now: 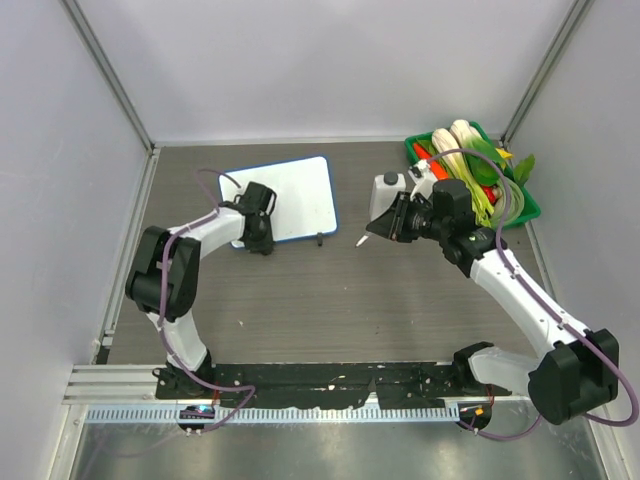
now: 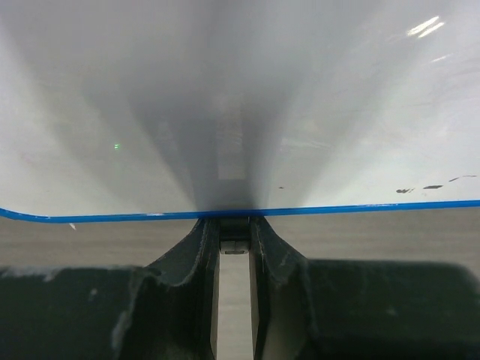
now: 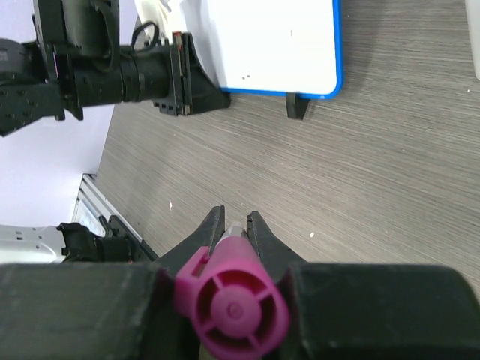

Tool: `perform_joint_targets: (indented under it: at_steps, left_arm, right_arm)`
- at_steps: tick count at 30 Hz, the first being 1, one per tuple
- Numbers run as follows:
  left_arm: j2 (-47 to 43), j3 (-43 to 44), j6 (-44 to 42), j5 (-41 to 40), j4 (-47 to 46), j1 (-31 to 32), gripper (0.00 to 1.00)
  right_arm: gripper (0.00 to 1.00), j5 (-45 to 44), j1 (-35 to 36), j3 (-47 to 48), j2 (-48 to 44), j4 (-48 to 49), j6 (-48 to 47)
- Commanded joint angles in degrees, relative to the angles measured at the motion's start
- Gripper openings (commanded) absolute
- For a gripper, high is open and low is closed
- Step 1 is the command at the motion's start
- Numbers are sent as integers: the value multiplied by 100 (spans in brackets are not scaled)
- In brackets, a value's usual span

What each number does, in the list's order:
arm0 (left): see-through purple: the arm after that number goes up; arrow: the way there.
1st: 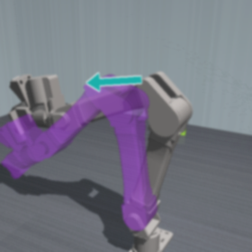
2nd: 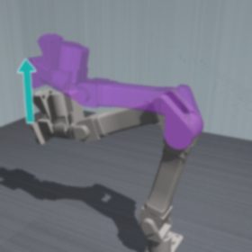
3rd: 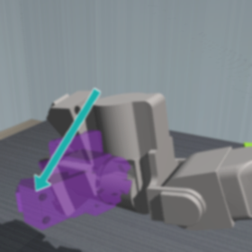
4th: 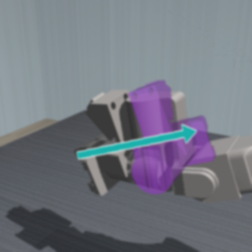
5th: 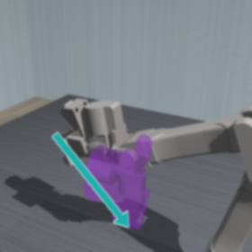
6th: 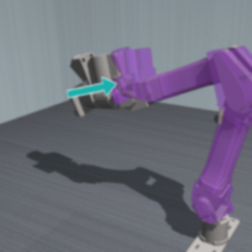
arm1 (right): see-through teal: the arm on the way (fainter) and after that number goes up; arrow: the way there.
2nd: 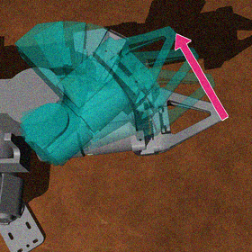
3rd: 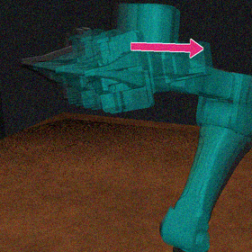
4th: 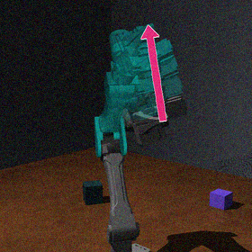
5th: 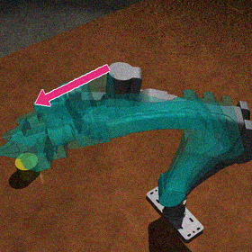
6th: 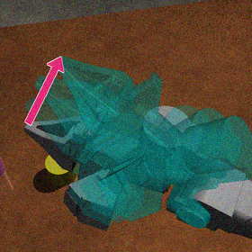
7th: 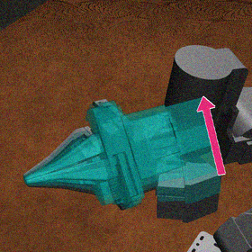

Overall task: Write a sentence on the whiteboard
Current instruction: Move the whiteboard stand to the center of the board.

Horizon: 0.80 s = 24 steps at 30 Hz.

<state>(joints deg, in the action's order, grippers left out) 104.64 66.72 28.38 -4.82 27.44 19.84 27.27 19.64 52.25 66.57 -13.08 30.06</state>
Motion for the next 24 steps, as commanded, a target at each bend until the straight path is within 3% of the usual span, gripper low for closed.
perform_joint_targets:
  at_steps: [1, 7, 15, 24]
  left_arm:
    - [-592, -483, 729, 113, 244, 389, 0]
    - [-1340, -1037, 1406, -81, 402, 1013, 0]
    - [-2008, -1582, 2688, -739, 736, 2392, 0]
    - [-1781, -1636, 3902, -1179, 921, 3824, 0]
  right_arm:
    - [2, 24, -21, -4, -311, -1, -71]
    - [1, -2, -13, -57, -513, -89, -45]
    - [1, -72, -13, -136, -864, -230, -36]
    - [2, -99, -13, -321, -1058, -274, 26]
